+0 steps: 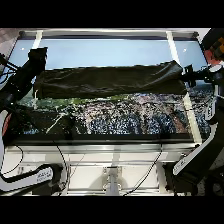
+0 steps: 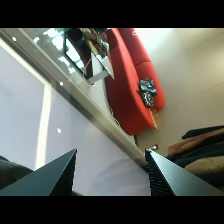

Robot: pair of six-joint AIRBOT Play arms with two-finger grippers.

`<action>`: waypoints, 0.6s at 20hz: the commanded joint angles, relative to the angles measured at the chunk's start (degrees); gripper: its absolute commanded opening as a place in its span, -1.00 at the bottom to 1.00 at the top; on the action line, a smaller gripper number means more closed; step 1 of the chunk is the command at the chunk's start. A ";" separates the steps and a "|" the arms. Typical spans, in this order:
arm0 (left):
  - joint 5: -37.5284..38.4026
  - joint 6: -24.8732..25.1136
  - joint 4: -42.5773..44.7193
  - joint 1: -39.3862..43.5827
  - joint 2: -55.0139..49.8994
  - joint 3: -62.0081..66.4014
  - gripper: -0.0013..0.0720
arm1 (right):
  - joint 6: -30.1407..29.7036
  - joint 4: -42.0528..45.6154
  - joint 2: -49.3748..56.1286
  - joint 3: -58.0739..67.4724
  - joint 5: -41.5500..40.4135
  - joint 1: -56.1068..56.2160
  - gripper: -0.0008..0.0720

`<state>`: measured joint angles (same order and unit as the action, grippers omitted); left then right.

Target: Fold the clothes and pants, and hang the long-sleeved shirts on hangers.

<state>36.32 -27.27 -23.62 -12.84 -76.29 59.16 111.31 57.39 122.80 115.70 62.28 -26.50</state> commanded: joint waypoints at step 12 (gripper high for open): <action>-0.02 0.00 0.04 0.00 0.04 -0.02 0.39 | 0.59 18.53 -9.75 -0.17 26.38 -3.45 -0.94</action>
<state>36.34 -27.27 -23.59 -12.84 -76.29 59.16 111.77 72.42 113.40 115.57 83.29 -29.63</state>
